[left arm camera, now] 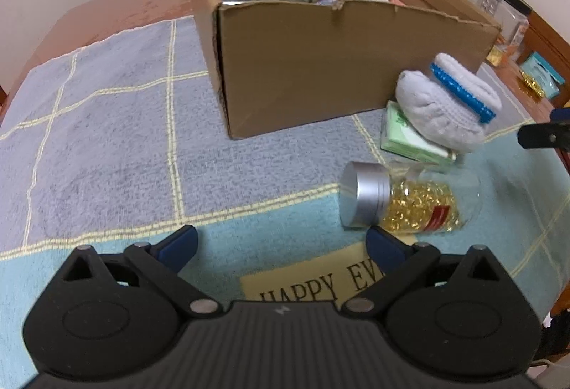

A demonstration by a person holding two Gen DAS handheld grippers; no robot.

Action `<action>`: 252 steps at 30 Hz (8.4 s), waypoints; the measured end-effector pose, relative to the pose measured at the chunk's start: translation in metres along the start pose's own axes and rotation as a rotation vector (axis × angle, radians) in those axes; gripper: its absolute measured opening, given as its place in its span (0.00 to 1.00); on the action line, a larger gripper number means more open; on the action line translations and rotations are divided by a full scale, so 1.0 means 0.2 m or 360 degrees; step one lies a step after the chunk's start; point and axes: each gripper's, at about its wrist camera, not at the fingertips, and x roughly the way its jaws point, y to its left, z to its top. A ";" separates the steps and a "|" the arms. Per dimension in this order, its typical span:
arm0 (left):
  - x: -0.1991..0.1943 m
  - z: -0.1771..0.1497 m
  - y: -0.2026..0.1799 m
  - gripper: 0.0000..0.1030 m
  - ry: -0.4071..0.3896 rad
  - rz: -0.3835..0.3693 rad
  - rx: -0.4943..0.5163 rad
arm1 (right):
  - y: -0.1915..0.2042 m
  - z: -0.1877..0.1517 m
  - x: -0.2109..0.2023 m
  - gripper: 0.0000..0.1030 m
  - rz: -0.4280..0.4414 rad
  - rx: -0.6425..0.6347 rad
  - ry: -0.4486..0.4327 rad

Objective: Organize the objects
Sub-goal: 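Move the left tool to the gold capsule bottle while the right tool approaches the pink box, then grasp the gold capsule bottle with the left tool while the right tool grasps the pink box, then carry the capsule bottle and pink box into the cardboard box and open both tools, then move the left tool to the green C&S tissue pack while the right tool approaches the white sock, then grasp the C&S tissue pack with the left tool while the right tool grasps the white blue-trimmed sock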

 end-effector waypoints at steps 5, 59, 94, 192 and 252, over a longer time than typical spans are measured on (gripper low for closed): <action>-0.05 -0.04 -0.01 0.97 0.0006 0.0031 -0.0050 | -0.03 0.07 0.05 1.00 0.0086 -0.0048 -0.0051; 0.06 -0.10 -0.46 0.99 -0.0078 0.0145 -0.0038 | -0.33 0.01 0.42 1.00 0.0213 -0.0236 -0.0045; 0.08 0.01 -0.52 0.97 -0.0171 0.0266 -0.0065 | -0.29 0.15 0.44 0.95 0.0194 -0.0244 -0.0056; -0.30 0.31 -0.13 0.98 -0.0245 0.0192 -0.0273 | -0.08 0.13 0.08 1.00 0.0378 -0.0431 -0.0114; 0.21 0.32 -0.55 0.98 -0.0005 -0.0020 0.0261 | -0.14 0.05 0.39 1.00 0.0441 -0.0724 0.0316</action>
